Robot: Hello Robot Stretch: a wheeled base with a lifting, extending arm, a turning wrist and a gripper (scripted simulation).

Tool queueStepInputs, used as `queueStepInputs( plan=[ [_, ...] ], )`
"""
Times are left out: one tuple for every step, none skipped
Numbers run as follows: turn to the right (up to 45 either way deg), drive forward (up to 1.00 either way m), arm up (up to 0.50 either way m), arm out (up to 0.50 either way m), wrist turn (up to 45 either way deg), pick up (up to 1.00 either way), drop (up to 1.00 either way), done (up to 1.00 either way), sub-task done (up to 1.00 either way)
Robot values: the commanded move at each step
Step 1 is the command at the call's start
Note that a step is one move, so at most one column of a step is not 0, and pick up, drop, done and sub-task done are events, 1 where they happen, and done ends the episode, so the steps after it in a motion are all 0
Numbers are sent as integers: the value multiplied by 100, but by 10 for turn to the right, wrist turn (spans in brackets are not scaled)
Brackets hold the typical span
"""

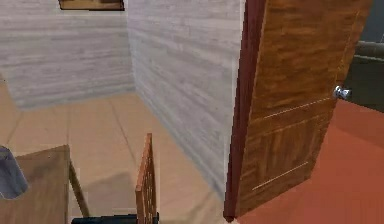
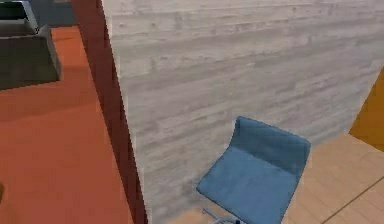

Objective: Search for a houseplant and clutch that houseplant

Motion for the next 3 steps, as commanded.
queueStepInputs(
  plan=[
    [0,5,0,0,0,0,0,0,0],
    [-450,0,0,0,0,0,0,0,0],
    [-450,0,0,0,0,0,0,0,0]
  ],
)
